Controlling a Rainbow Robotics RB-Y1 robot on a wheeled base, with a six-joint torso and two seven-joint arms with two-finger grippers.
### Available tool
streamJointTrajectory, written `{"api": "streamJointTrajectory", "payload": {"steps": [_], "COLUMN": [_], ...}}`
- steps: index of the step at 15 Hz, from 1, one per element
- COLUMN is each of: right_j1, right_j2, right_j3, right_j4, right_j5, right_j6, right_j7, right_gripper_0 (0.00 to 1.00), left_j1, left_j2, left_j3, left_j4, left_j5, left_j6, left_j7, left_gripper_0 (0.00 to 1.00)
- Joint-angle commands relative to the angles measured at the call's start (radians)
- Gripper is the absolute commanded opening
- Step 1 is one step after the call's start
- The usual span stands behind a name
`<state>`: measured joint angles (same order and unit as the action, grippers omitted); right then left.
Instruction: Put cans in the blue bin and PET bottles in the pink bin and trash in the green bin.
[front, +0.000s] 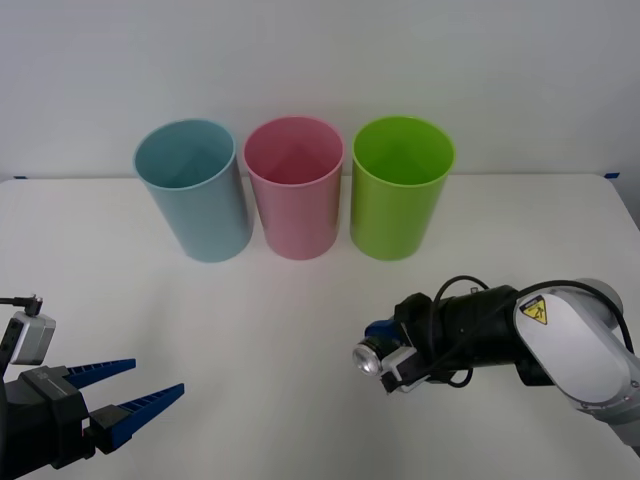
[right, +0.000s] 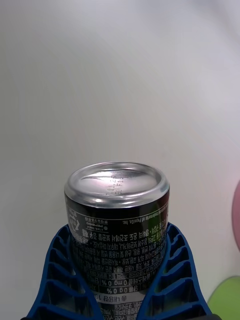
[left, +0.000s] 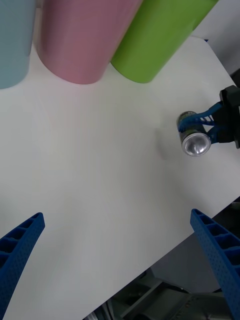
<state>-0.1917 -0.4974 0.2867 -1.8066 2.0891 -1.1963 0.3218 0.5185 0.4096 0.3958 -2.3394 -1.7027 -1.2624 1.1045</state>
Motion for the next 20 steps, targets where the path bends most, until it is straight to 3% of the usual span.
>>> {"api": "streamJointTrajectory", "payload": {"steps": [1, 5, 9, 15, 20], "right_j1": [0.107, 0.252, 0.327, 0.298, 0.193], "right_j2": [-0.023, -0.056, -0.046, 0.092, 0.119], "right_j3": [-0.098, -0.253, -0.314, -0.388, -0.382], "right_j4": [-0.079, -0.1, -0.099, -0.1, -0.137], "right_j5": [-0.147, -0.452, -0.67, -0.883, -1.041], "right_j6": [0.001, 0.0, -0.011, -0.011, 0.107], "right_j7": [-0.02, -0.035, -0.04, -0.081, -0.112], "right_gripper_0": [0.0, 0.0, 0.0, 0.0, 0.0], "left_j1": [0.0, 0.0, 0.0, 0.0, 0.0], "left_j2": [0.0, 0.0, 0.0, 0.0, 0.0], "left_j3": [0.0, 0.0, 0.0, 0.0, 0.0], "left_j4": [0.0, 0.0, 0.0, 0.0, 0.0], "left_j5": [0.0, 0.0, 0.0, 0.0, 0.0], "left_j6": [0.0, 0.0, 0.0, 0.0, 0.0], "left_j7": [0.0, 0.0, 0.0, 0.0, 0.0], "left_gripper_0": [1.0, 1.0, 1.0, 1.0, 1.0]}}
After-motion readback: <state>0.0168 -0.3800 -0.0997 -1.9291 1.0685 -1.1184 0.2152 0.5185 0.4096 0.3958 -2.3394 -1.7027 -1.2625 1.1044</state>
